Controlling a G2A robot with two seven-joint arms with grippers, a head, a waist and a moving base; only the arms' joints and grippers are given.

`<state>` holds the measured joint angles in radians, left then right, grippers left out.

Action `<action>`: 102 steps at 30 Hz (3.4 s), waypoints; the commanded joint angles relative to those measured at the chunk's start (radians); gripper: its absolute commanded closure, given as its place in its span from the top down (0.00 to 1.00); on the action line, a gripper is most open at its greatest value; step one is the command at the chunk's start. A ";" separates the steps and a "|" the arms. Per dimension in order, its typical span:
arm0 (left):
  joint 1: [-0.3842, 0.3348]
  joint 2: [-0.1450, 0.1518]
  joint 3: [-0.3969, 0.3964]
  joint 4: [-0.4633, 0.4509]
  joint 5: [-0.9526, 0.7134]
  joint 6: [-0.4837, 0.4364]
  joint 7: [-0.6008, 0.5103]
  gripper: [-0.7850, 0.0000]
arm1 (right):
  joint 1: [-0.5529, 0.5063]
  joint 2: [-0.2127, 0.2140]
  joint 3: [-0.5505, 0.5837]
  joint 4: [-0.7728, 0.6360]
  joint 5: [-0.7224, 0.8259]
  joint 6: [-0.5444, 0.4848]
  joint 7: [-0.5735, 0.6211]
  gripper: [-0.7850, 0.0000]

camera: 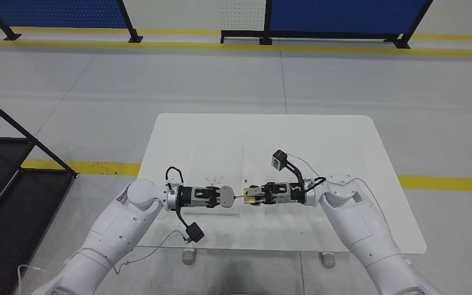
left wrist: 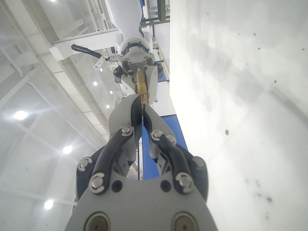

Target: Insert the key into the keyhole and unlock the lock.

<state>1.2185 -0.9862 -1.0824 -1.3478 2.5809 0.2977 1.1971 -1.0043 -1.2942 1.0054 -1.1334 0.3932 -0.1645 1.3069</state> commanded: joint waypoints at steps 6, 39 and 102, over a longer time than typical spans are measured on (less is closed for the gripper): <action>-0.008 -0.001 0.011 0.011 -0.004 0.004 -0.005 0.00 | 0.000 0.000 0.000 0.000 0.000 0.000 0.000 0.00; -0.035 0.000 0.047 0.027 -0.015 0.011 0.010 0.00 | 0.000 0.000 0.000 0.000 0.000 0.000 0.000 0.00; -0.046 0.023 0.014 -0.003 -0.113 -0.376 -0.086 1.00 | 0.000 0.000 0.000 0.000 0.000 0.000 0.000 0.00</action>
<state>1.1760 -0.9659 -1.0673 -1.3485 2.4647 0.0203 1.1371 -1.0043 -1.2942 1.0054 -1.1334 0.3932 -0.1645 1.3069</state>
